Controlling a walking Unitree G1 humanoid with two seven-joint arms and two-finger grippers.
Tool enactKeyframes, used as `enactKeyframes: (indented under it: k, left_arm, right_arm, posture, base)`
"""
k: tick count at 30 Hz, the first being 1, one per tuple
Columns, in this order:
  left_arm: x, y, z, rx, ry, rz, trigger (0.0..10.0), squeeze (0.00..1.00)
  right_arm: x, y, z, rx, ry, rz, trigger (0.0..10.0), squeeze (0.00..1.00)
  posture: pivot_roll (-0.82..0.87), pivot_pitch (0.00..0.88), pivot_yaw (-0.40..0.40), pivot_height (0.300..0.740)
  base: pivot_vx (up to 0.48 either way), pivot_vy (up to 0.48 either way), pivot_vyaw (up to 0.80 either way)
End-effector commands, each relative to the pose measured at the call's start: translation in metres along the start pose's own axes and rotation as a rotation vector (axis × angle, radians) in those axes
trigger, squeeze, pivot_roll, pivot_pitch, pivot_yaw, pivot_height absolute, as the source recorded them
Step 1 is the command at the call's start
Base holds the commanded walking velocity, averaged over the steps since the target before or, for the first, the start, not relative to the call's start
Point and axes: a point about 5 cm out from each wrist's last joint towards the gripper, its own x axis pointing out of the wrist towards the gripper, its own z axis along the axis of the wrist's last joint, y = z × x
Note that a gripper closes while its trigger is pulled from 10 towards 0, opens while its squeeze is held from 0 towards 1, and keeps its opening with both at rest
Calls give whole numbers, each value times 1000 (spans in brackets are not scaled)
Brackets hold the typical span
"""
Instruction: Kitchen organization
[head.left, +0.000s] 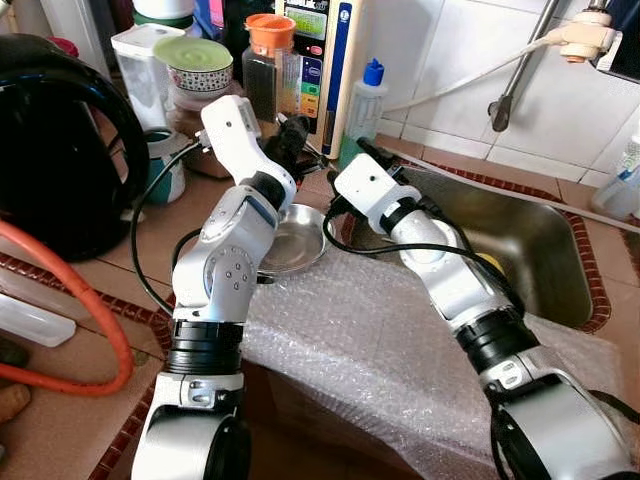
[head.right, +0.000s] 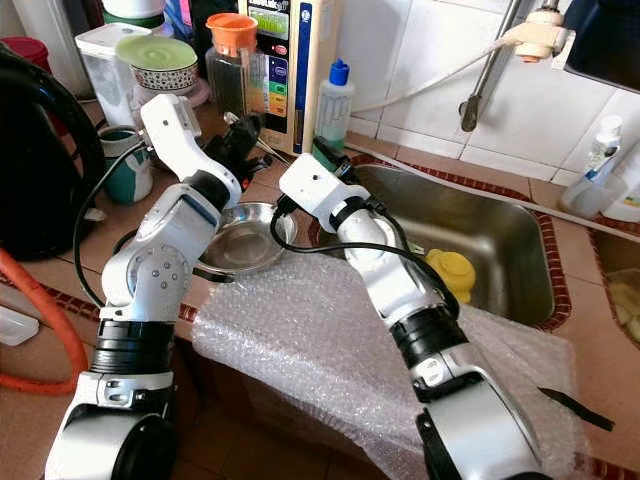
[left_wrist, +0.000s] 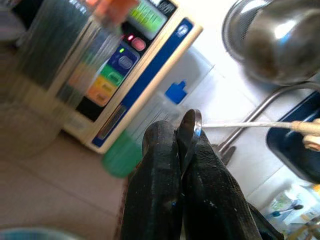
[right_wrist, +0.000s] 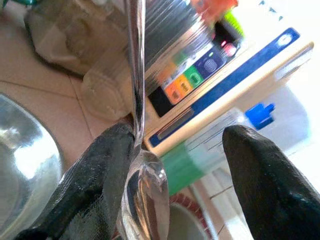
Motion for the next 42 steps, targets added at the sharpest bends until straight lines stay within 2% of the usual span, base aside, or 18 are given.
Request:
enactKeyframes:
  k: [1,9,18,20,42]
  left_arm:
    - [0,-6,1,10,-2,-15,0,0]
    - [0,-9,3,-8,-8,-8,0,0]
    - [-2,-11,-3,-22,9,4,0,0]
    - [-3,-11,-4,-27,13,14,0,0]
    - [-3,-13,-6,-59,24,16,0,0]
  right_arm:
    - [0,-10,-10,21,48,-45,0,0]
    - [-2,-2,-23,69,112,-7,0,0]
    - [0,2,-24,106,111,4,0,0]
    - [1,4,-24,143,114,12,0,0]
    - [0,7,-26,181,106,31,0,0]
  posture:
    - [137,0,-49,740]
    - [133,0,-52,740]
    - [138,0,-52,740]
    - [139,0,-54,740]
    - [139,0,-53,740]
  base:
    - [0,0,0]
    - [0,0,0]
    - [0,0,0]
    - [0,0,0]
    - [0,0,0]
